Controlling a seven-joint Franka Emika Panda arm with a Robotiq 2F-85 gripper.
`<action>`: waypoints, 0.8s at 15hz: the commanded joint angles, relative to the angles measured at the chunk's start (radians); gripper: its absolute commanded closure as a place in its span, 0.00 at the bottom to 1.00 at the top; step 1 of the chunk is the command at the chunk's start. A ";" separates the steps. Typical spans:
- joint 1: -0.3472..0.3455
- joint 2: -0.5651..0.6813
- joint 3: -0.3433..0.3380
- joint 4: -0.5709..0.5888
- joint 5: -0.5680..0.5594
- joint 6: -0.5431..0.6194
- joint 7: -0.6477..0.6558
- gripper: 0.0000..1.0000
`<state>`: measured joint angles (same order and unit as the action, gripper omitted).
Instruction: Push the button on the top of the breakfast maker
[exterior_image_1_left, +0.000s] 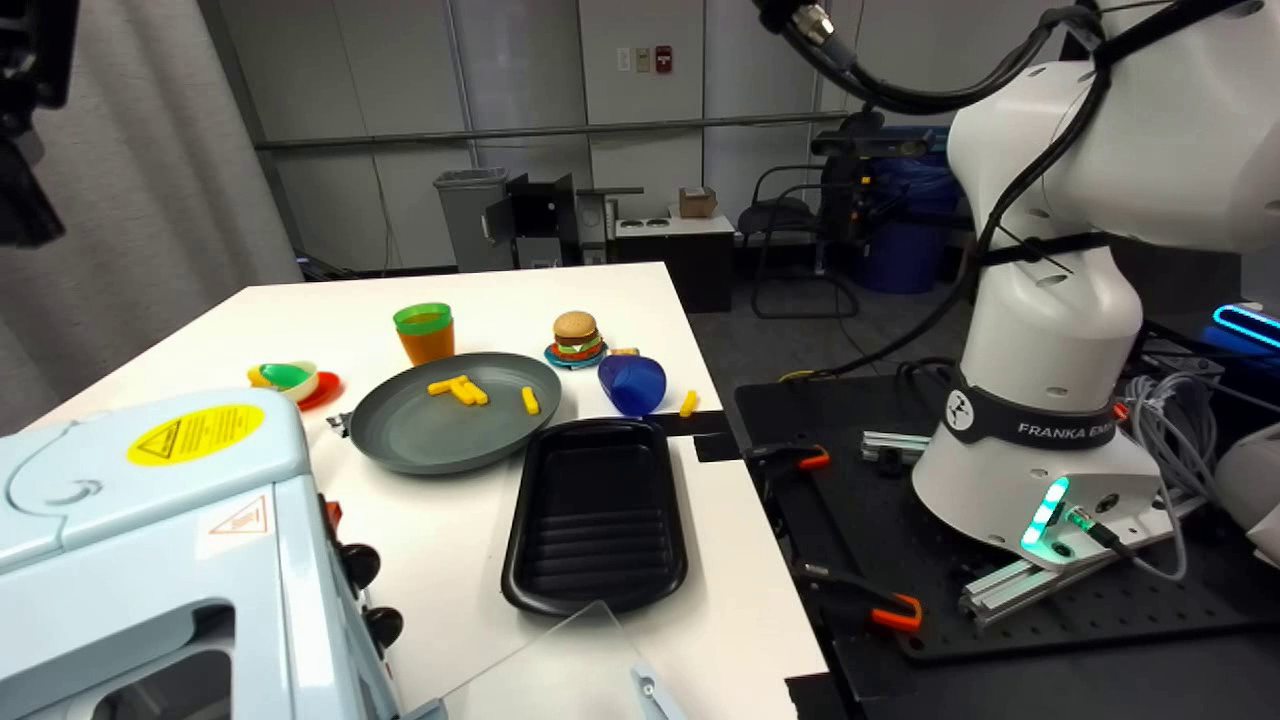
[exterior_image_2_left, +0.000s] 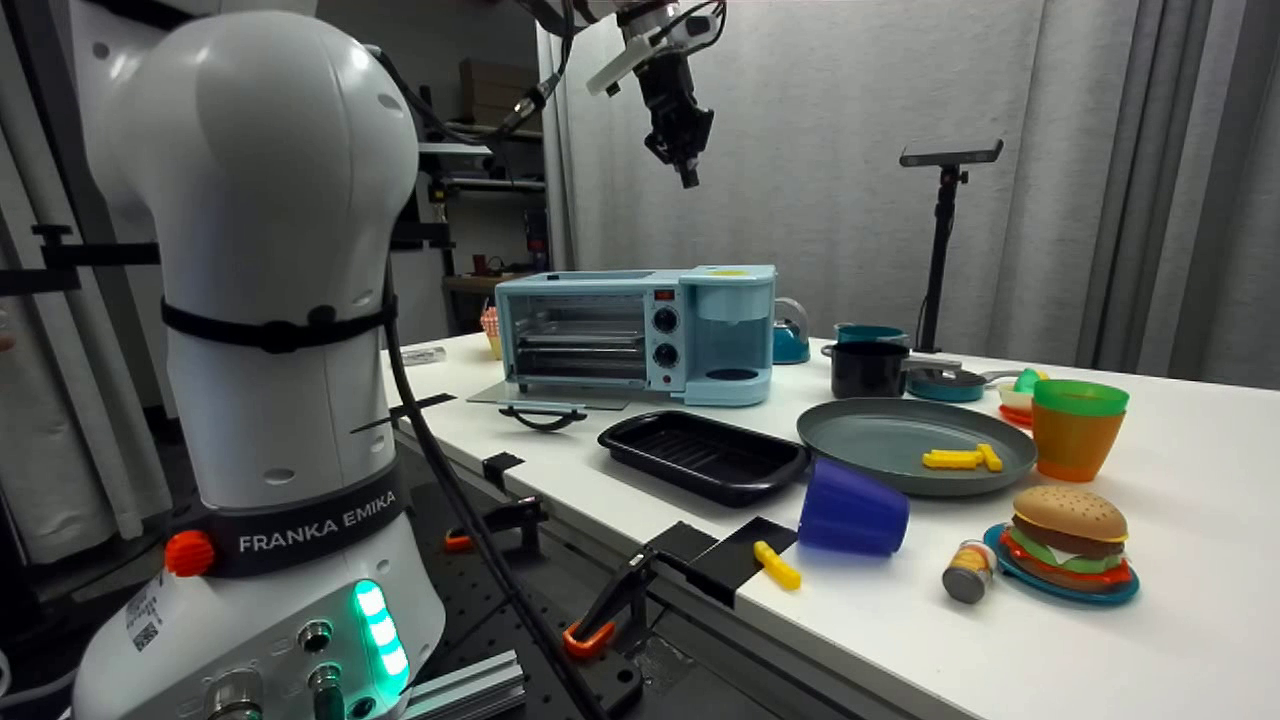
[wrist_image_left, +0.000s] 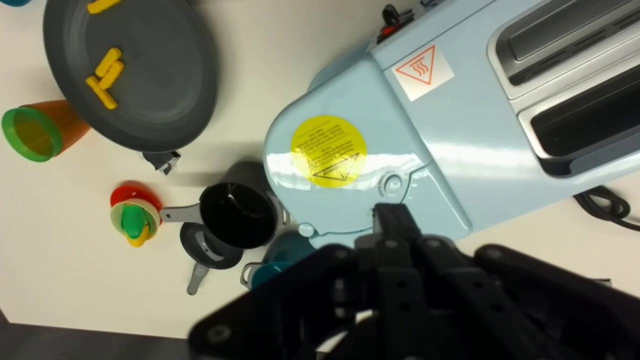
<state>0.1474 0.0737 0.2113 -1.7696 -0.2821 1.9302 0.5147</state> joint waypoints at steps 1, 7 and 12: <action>0.028 0.028 -0.018 0.025 0.009 0.005 0.008 1.00; 0.031 0.075 -0.024 0.067 0.036 0.004 -0.003 1.00; 0.039 0.126 -0.035 0.118 0.042 -0.009 -0.008 1.00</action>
<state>0.1616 0.1570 0.2015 -1.7115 -0.2648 1.9302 0.5145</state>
